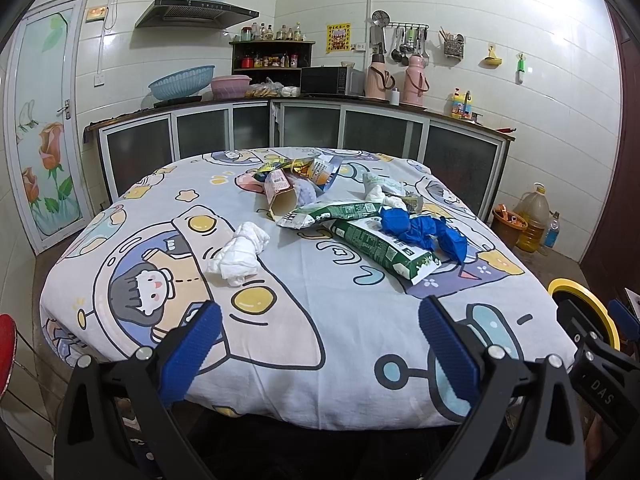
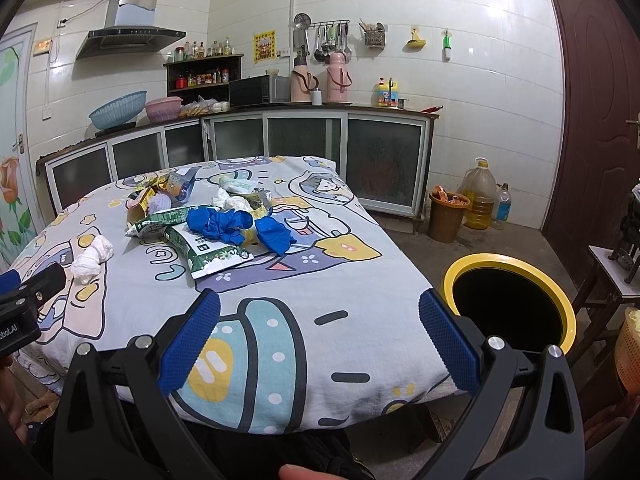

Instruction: Collect trash

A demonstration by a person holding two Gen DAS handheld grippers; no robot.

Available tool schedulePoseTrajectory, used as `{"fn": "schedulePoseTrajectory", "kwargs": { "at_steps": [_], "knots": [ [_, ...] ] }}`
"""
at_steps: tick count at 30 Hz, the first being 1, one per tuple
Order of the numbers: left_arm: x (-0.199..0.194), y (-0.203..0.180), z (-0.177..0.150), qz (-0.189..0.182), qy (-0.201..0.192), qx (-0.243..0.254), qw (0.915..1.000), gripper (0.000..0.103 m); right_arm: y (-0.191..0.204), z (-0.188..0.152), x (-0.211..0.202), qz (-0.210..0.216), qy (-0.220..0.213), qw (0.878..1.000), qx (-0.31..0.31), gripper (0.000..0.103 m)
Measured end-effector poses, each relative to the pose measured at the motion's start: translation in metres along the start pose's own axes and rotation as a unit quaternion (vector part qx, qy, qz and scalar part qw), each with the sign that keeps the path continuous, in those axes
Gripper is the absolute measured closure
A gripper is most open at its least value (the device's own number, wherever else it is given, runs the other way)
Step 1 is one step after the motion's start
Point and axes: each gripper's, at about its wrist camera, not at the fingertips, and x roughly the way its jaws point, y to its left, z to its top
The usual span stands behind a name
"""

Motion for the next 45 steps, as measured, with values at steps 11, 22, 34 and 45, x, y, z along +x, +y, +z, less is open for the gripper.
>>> {"fn": "schedulePoseTrajectory", "kwargs": {
  "at_steps": [11, 22, 34, 45],
  "knots": [
    [-0.001, -0.001, 0.003, 0.0, 0.0, 0.003, 1.0, 0.008, -0.001, 0.004, 0.0, -0.003, 0.002, 1.0, 0.006, 0.007],
    [-0.005, -0.001, 0.007, 0.003, -0.004, 0.005, 1.0, 0.008, -0.004, 0.006, -0.001, -0.009, 0.004, 1.0, 0.01, 0.007],
    [0.006, 0.016, 0.0, -0.089, 0.013, -0.019, 0.9958, 0.008, -0.061, 0.058, 0.011, 0.194, 0.005, 0.979, 0.06, 0.007],
    [0.027, 0.043, 0.014, -0.073, 0.0, 0.005, 0.9973, 0.008, -0.07, 0.073, 0.01, 0.2, -0.075, 0.974, 0.071, 0.007]
  ]
}}
